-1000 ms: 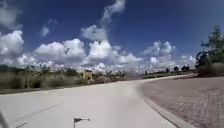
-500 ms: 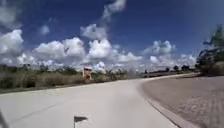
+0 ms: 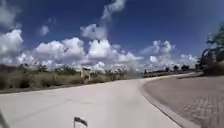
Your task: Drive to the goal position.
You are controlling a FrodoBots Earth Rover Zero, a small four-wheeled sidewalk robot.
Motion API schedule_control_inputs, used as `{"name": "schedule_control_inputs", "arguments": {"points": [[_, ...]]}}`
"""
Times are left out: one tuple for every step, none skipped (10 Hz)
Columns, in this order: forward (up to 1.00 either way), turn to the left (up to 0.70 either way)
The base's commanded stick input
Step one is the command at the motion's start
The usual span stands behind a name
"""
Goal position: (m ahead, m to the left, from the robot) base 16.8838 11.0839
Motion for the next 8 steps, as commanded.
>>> {"name": "schedule_control_inputs", "arguments": {"points": [[0.7, 0.0], [0.7, 0.0], [0.7, 0.0], [0.7, -0.01], [0.7, -0.02], [0.7, -0.14], [0.7, -0.14], [0.7, -0.1]]}}
